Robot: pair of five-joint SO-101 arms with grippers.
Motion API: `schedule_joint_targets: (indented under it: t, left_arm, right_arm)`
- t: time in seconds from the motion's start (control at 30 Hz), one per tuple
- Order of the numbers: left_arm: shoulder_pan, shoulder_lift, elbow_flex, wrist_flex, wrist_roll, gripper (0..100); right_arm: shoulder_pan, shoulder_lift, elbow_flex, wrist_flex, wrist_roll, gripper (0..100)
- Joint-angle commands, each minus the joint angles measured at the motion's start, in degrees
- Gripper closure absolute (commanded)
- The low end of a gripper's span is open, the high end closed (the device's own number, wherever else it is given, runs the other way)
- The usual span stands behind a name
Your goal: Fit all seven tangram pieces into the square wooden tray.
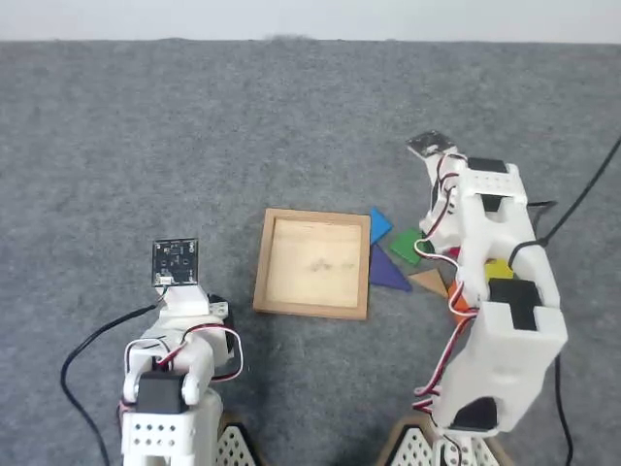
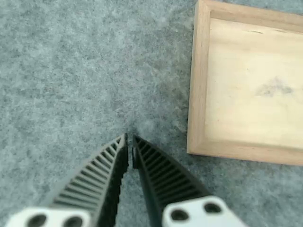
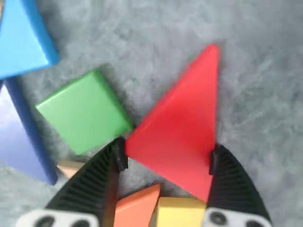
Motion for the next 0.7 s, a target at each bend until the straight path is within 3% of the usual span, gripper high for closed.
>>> schedule_joint_targets:
  t: [0.0, 0.3, 0.43, 0.6, 0.67]
  left_arm:
    - [-0.3, -1.1, -0.7, 0.1, -0.6, 99]
    - [-0.3, -1.1, -0.7, 0.1, -0.6, 99]
    - [-0.3, -1.1, -0.7, 0.1, -0.6, 99]
    - [-0.3, -1.1, -0.7, 0.1, -0.6, 99]
    - [-0.3, -1.1, -0.7, 0.1, -0.6, 99]
  right_arm:
    - [-1.7, -7.6, -1.9, 3.1, -3.4, 84.4]
    - [-8.1, -17.1, -1.7, 7.7, -5.4, 84.1]
    - [-7.1, -16.2, -1.6, 4.8, -6.1, 83.3]
    - [-6.7, -6.7, -1.8, 2.4, -2.2, 69.4]
    - [-5.9, -4.1, -1.9, 0.4, -1.0, 68.1]
